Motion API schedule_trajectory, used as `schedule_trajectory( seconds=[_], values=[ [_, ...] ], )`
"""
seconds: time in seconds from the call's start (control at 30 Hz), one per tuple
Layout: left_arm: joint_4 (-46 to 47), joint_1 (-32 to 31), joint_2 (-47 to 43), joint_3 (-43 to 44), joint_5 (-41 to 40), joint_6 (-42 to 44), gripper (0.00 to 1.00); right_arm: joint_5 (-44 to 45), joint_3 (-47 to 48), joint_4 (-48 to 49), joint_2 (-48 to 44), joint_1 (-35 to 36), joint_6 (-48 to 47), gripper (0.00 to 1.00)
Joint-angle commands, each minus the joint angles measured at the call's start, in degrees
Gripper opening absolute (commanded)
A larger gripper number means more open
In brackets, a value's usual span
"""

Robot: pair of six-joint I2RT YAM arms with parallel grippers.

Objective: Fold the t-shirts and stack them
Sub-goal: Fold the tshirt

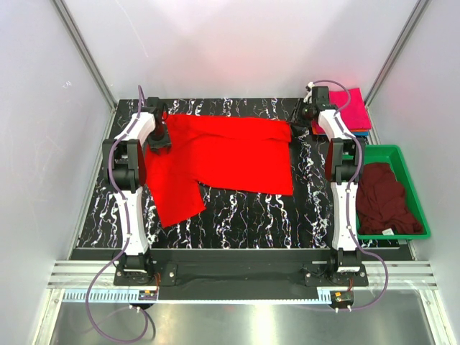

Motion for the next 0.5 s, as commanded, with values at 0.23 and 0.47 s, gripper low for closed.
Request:
schedule_trajectory(
  seconds=[0.23, 0.47],
  values=[
    [0.25, 0.21, 0.91, 1.22, -1.92, 0.22, 0.42, -3.85, 5.04, 0.15, 3.49, 0.04, 2.51, 0.35],
    [0.16, 0.21, 1.43, 1.58, -2.61, 0.31, 0.42, -3.41, 5.12, 3.05, 3.13, -0.22, 2.69, 0.00]
  ],
)
